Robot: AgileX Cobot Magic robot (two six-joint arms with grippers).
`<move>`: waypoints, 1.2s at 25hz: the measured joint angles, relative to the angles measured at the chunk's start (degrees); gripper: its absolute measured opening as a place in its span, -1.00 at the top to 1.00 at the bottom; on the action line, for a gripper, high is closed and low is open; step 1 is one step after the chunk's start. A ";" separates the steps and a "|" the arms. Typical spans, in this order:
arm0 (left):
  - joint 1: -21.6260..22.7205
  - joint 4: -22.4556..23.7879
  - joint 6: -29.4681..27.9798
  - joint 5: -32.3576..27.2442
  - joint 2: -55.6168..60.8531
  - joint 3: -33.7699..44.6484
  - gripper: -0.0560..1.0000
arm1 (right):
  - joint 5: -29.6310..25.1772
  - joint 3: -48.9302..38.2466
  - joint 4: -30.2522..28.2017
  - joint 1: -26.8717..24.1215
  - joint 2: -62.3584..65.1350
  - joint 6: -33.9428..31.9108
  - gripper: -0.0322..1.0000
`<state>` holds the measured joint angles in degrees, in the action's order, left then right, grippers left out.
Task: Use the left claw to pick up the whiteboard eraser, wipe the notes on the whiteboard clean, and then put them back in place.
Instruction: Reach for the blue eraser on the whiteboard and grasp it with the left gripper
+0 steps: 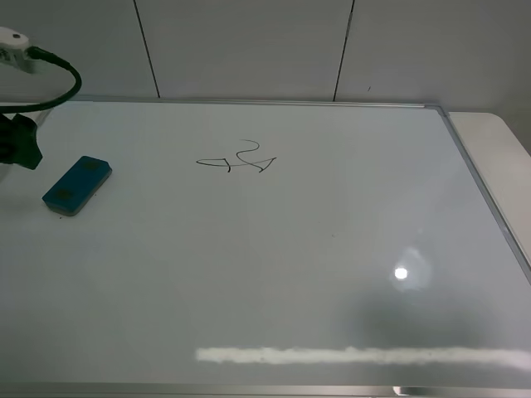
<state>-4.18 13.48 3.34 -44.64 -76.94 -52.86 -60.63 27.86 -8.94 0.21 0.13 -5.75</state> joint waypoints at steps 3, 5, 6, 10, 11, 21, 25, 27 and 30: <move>1.81 -0.29 1.01 2.29 -2.63 -0.05 -0.99 | 0.00 0.00 0.00 0.00 0.00 0.00 -0.98; 3.00 -1.57 1.16 2.46 -3.81 -0.05 -0.99 | 0.00 0.00 0.00 0.00 0.00 0.00 -0.98; 3.49 -2.17 1.45 2.86 -4.25 -0.05 -0.99 | 0.00 0.00 0.00 0.00 0.00 0.00 -0.98; 5.75 -4.85 3.61 2.84 -6.38 -1.65 -0.99 | 0.00 0.00 0.00 0.00 0.00 0.00 -0.98; 6.37 -5.67 4.39 2.59 -7.12 -2.74 -0.99 | 0.00 0.00 0.00 0.00 0.00 0.00 -0.98; 8.91 -9.65 9.66 6.83 -10.37 -6.53 -0.99 | 0.00 0.00 0.00 0.00 0.00 0.00 -0.98; 10.47 -13.48 15.41 8.60 -11.52 -6.63 -0.99 | 0.00 0.00 0.00 0.00 0.00 0.00 -0.98; 11.48 -15.35 18.43 8.60 -12.93 -6.70 -0.99 | 0.00 0.00 0.00 0.00 0.00 0.00 -0.98; 12.77 -18.71 22.20 7.61 -15.84 -7.36 -0.99 | 0.00 0.00 0.00 0.00 0.00 0.00 -0.98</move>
<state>8.58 -5.23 25.54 -37.03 -92.79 -60.22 -60.63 27.86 -8.94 0.21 0.13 -5.75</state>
